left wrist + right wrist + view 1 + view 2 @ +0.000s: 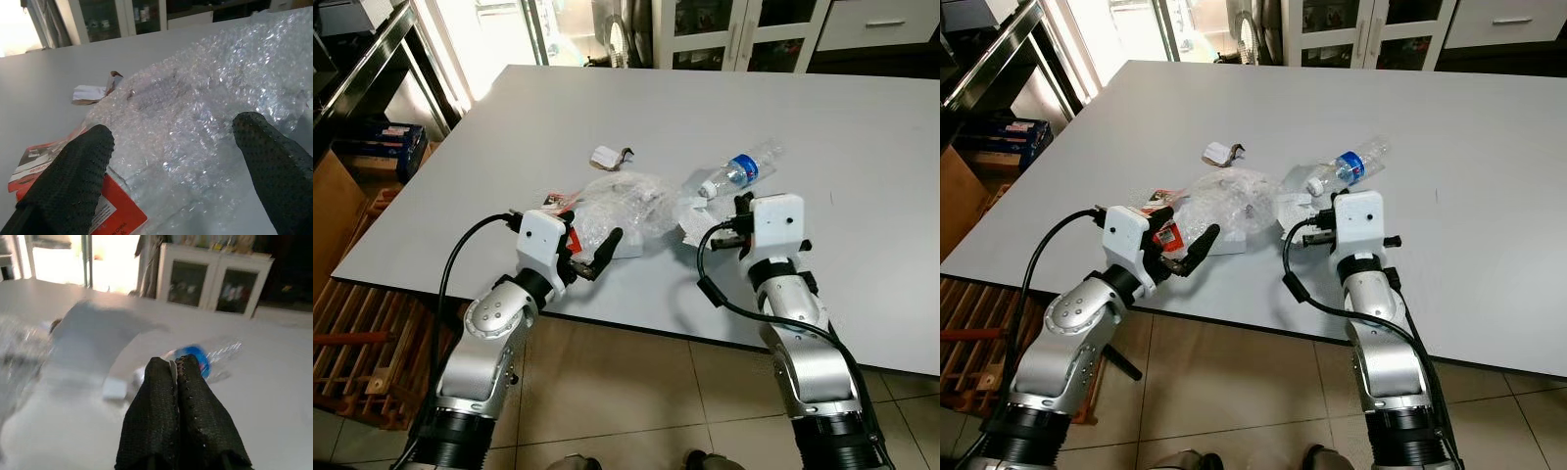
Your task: Picking trash to rubbish bin
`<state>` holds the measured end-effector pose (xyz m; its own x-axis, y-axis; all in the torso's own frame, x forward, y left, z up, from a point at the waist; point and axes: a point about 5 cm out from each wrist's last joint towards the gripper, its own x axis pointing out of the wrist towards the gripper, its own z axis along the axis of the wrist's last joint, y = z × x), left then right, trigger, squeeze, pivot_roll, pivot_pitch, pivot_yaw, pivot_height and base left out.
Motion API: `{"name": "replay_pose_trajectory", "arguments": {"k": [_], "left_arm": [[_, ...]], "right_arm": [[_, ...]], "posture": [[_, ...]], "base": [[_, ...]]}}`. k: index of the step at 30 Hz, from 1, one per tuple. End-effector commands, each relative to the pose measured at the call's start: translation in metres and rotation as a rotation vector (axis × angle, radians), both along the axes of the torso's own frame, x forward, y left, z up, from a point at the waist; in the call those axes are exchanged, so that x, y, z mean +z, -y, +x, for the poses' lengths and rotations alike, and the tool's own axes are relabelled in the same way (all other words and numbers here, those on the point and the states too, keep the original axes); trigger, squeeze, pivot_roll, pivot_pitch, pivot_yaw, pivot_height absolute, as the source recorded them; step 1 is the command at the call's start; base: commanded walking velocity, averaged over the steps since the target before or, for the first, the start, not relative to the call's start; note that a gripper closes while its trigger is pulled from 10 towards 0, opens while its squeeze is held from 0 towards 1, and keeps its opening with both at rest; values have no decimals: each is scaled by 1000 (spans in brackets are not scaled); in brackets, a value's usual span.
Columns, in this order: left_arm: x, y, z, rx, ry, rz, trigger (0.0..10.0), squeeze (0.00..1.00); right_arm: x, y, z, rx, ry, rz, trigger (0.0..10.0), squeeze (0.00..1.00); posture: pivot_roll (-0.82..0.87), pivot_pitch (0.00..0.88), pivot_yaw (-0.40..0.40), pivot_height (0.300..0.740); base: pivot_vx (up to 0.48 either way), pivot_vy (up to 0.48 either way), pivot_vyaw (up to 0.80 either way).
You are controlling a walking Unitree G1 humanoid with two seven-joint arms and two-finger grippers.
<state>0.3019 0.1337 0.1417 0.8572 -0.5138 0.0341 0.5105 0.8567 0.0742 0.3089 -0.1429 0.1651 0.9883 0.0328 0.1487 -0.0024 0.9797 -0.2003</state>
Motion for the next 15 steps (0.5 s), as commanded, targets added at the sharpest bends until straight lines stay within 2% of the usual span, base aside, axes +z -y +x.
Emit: {"name": "replay_pose_trajectory", "arguments": {"k": [1, 6, 13, 15], "left_arm": [[4, -1, -2, -25, 6, 1, 10000, 0], [11, 3, -6, -103, 3, -19, 10000, 0], [15, 4, -6, -116, 8, -24, 10000, 0], [17, 5, -6, -121, 12, -32, 10000, 0]], "right_arm": [[18, -1, 0, -15, 89, -3, 0, 0], [27, 1, 0, -43, 129, -17, 0, 0], [35, 2, 0, -70, 177, -32, 0, 0], [45, 3, 0, -90, 228, -50, 0, 0]], "posture": [[10, 121, 103, 740], [14, 123, 107, 740], [16, 121, 108, 740], [17, 119, 108, 740]], "base": [[0, 0, 0], [0, 0, 0], [0, 0, 0], [0, 0, 0]]}}
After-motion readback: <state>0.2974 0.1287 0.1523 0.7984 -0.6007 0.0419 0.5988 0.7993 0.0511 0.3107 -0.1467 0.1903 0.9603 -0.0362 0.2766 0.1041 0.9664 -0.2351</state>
